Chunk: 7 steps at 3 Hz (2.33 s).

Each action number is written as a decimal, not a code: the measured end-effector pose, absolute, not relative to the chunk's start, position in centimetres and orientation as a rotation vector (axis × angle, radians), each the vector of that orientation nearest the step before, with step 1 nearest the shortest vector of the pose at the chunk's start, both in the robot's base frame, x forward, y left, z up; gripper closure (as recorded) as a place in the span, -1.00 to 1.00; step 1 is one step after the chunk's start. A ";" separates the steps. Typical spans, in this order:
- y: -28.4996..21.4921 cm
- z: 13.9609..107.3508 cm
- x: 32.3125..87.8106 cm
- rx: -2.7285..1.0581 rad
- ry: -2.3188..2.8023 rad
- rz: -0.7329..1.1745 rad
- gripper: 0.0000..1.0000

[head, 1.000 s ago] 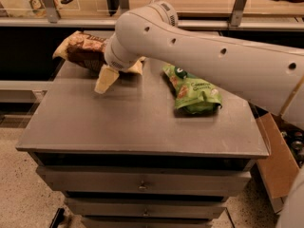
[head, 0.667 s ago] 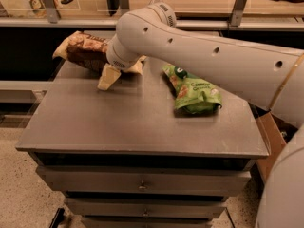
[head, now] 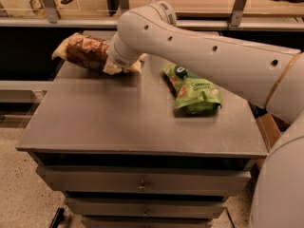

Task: Move brown chip bag near green rice chip bag

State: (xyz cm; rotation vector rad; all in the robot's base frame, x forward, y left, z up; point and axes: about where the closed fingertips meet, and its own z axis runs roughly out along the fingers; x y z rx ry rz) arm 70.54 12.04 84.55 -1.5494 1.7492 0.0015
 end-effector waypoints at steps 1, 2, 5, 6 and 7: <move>11.4 86.5 71.0 -1.563 1.718 0.007 0.73; 9.7 90.0 70.8 -1.583 1.661 0.009 1.00; 1.6 91.8 68.4 -1.594 1.630 -0.076 1.00; -2.4 91.4 67.3 -1.554 1.673 -0.113 1.00; -6.4 91.6 66.4 -1.523 1.719 -0.150 1.00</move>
Offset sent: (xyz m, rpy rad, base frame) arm -0.0039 -0.0535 0.1034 0.0221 -0.0954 0.1044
